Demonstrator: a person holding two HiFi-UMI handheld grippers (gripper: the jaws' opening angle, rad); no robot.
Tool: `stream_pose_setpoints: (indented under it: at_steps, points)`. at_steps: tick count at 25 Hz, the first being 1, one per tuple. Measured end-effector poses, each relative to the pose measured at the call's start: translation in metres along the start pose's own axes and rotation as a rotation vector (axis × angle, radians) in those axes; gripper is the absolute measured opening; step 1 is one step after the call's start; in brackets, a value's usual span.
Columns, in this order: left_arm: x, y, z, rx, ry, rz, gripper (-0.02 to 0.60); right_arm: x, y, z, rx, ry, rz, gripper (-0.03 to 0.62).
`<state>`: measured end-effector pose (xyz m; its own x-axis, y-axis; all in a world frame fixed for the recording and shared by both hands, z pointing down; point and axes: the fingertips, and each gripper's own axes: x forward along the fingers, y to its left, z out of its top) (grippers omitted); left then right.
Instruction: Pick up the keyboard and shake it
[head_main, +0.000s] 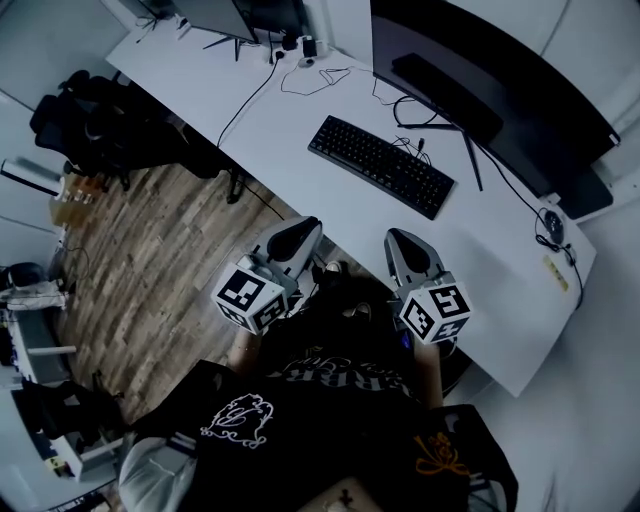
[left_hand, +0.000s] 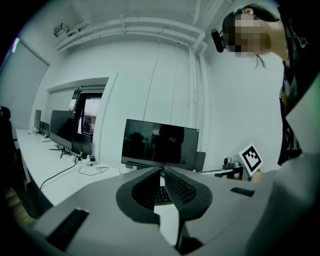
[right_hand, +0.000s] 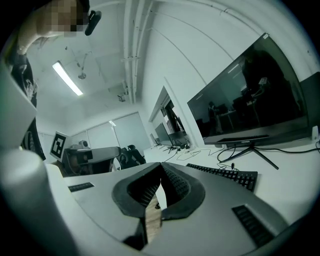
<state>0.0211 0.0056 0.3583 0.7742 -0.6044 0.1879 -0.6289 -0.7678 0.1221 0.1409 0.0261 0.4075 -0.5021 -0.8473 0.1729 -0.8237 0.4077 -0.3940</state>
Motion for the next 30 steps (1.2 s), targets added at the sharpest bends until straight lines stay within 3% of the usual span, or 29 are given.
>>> stream_pose_setpoints:
  at_steps: [6,17,26,30]
  points:
    - [0.029,0.028,-0.004,-0.023,0.007,-0.004,0.040,0.009,-0.026,-0.001,0.015,0.006,-0.060,0.011]
    - [0.107,0.111,-0.016,-0.006,0.079,-0.124,0.041,0.072,-0.094,0.019,0.035,0.015,-0.230,0.025]
    - [0.158,0.211,-0.083,-0.032,0.237,-0.149,0.048,0.107,-0.168,-0.005,0.118,0.105,-0.401,0.074]
    - [0.176,0.252,-0.120,-0.064,0.320,-0.179,0.128,0.111,-0.199,-0.022,0.154,0.144,-0.470,0.102]
